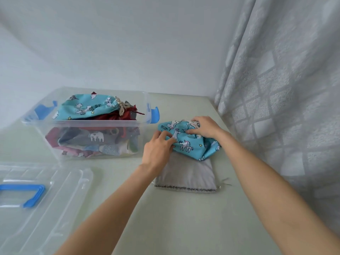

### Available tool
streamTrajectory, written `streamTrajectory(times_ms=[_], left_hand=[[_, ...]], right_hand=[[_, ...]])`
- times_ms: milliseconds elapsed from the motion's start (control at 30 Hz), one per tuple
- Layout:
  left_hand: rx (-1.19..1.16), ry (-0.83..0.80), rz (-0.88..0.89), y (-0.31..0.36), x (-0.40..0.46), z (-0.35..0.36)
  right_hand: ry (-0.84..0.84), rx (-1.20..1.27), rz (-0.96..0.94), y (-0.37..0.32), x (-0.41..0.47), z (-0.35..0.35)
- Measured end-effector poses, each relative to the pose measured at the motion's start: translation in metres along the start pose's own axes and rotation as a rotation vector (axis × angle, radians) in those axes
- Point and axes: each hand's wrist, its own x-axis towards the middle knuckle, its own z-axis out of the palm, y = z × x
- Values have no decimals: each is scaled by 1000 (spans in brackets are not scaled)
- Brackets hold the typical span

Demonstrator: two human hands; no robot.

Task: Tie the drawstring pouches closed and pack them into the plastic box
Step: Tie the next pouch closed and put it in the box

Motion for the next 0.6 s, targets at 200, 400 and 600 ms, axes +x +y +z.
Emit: streamTrajectory(times_ms=[200, 400, 600], left_hand=[[-171, 339, 144, 30, 10, -31], [-175, 517, 261, 25, -1, -97], [50, 528, 374, -38, -20, -159]], right_hand=[[235, 42, -62, -1, -50, -56], [370, 124, -158, -14, -116, -100], [450, 80, -429, -112, -88, -117]])
